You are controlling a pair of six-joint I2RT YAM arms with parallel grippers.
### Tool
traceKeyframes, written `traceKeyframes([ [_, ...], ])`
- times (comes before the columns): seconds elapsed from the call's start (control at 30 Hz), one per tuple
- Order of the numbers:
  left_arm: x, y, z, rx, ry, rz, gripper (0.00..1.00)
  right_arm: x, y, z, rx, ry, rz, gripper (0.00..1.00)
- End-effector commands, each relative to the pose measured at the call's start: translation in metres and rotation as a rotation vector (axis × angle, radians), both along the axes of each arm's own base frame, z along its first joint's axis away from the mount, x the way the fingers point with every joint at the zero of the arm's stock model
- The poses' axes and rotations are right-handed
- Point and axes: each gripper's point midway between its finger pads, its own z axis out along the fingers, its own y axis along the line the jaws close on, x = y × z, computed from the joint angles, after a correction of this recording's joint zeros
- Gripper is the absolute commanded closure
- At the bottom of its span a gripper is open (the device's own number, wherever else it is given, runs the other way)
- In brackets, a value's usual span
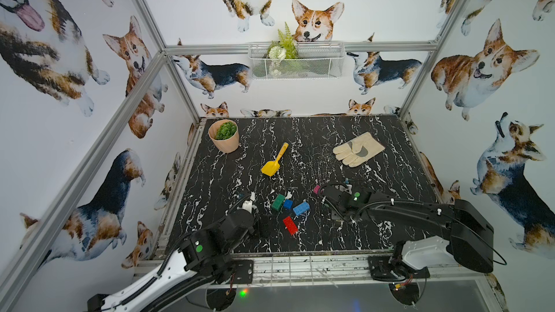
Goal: Assemble a spoon with lego
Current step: Assemble the lego brick with the lego brick, then pick up the lego brick from the center of the board.
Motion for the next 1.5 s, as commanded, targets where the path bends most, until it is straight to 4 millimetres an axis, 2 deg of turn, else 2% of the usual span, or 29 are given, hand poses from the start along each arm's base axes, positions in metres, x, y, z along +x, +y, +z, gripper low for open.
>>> traceKeyframes([
  [0.0, 0.001, 0.000, 0.002, -0.009, 0.002, 0.008, 0.00, 0.003, -0.001, 0.014, 0.007, -0.023, -0.013, 0.45],
  [0.13, 0.001, -0.001, 0.004, -0.008, 0.006, 0.011, 0.00, 0.007, 0.001, 0.030, 0.021, -0.053, 0.008, 0.38],
  [0.2, 0.001, -0.003, 0.005, -0.015, 0.012, 0.010, 0.00, 0.008, 0.006, 0.043, 0.038, -0.070, 0.044, 0.30],
  [0.37, -0.001, -0.012, 0.004, -0.028, 0.045, -0.010, 0.00, 0.008, 0.047, 0.074, 0.137, -0.061, 0.262, 0.01],
  [0.47, -0.003, -0.013, 0.002, -0.015, 0.065, -0.016, 0.00, 0.007, 0.075, 0.081, 0.176, -0.022, 0.352, 0.00],
  [0.6, -0.005, -0.009, 0.001, -0.028, 0.057, -0.015, 0.00, 0.004, 0.118, 0.072, 0.201, 0.083, 0.490, 0.00],
  [0.67, -0.006, -0.006, 0.000, -0.038, 0.057, -0.008, 0.00, 0.006, 0.126, 0.066, 0.152, 0.108, 0.576, 0.00],
  [0.83, -0.010, -0.001, -0.003, -0.046, 0.070, 0.003, 0.00, -0.001, 0.131, 0.046, 0.052, 0.223, 0.804, 0.00],
  [0.93, -0.010, -0.001, -0.003, -0.046, 0.071, 0.004, 0.00, -0.003, 0.121, 0.037, -0.040, 0.282, 0.882, 0.01],
  [1.0, -0.010, 0.000, -0.002, -0.040, 0.068, 0.007, 0.00, -0.002, 0.111, 0.030, -0.114, 0.315, 0.900, 0.02],
  [1.1, -0.010, 0.000, -0.001, -0.040, 0.063, 0.004, 0.00, -0.001, 0.106, 0.023, -0.152, 0.340, 0.910, 0.03],
  [1.3, -0.009, -0.001, 0.000, -0.042, 0.055, -0.003, 0.00, 0.007, 0.107, -0.004, -0.224, 0.370, 0.911, 0.05],
  [1.47, -0.008, -0.001, 0.000, -0.035, 0.047, 0.000, 0.00, 0.019, 0.115, -0.013, -0.252, 0.342, 0.910, 0.08],
])
